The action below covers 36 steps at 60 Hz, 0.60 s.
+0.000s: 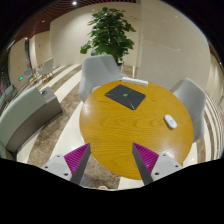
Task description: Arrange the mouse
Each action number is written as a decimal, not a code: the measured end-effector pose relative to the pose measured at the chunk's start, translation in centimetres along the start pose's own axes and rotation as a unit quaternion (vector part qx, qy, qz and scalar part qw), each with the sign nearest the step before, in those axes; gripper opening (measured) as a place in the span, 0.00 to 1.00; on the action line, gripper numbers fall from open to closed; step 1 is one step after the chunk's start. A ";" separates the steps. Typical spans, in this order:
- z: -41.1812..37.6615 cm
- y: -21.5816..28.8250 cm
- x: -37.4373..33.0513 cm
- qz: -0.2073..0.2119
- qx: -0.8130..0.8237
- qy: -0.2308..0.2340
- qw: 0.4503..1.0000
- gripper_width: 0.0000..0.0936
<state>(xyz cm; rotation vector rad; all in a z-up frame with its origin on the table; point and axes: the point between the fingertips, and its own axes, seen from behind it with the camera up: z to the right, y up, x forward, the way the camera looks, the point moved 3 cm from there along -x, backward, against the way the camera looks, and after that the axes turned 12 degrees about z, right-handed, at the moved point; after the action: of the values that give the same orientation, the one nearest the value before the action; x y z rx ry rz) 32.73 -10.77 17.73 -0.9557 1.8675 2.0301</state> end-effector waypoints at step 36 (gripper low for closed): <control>19.7 -3.9 0.5 -0.002 0.069 -0.136 0.988 0.93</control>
<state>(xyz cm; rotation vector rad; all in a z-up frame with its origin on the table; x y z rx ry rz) 28.46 8.52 13.84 -0.6133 1.8259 1.8894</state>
